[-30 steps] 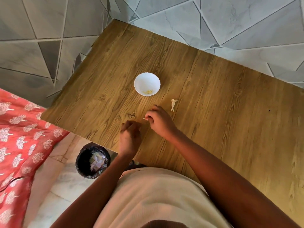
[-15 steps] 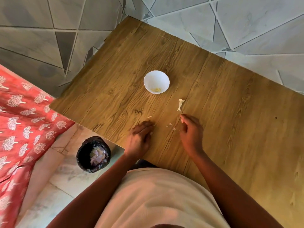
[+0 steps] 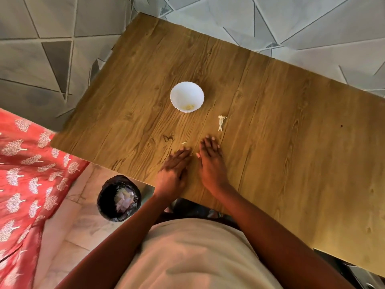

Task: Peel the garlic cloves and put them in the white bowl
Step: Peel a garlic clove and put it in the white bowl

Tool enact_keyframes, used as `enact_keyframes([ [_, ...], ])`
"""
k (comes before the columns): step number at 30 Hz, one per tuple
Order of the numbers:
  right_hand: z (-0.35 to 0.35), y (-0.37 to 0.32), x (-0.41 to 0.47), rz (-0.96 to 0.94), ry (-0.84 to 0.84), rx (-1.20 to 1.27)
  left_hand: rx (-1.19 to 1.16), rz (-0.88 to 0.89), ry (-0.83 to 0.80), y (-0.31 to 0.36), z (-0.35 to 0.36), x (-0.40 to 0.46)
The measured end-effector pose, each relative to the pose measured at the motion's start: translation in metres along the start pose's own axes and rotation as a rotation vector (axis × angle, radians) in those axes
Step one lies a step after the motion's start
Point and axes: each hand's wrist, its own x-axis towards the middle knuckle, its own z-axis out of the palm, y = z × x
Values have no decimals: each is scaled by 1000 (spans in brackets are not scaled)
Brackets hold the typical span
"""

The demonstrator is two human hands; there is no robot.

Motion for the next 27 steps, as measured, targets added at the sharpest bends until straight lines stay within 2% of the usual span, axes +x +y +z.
enact_keyframes([
  [4,-3,11,-27,-151,-50,-82,-15,15,34,0,1,-1],
  [6,-10,17,-39,-155,-61,-3,-10,19,38,0,1,-1],
  [8,-20,20,-44,-50,-17,126,-2,19,37,1,1,-2],
  [10,-26,22,-44,126,94,183,2,15,24,0,2,-3],
  [12,-25,20,-41,292,158,180,5,19,12,-2,1,-3],
  [14,-19,10,-40,349,135,135,-4,25,11,-3,1,-2],
  [20,-1,-23,-50,201,41,10,-41,25,38,-3,0,-2],
  [27,-13,-29,-51,5,28,-327,-46,16,33,-2,-3,-1],
])
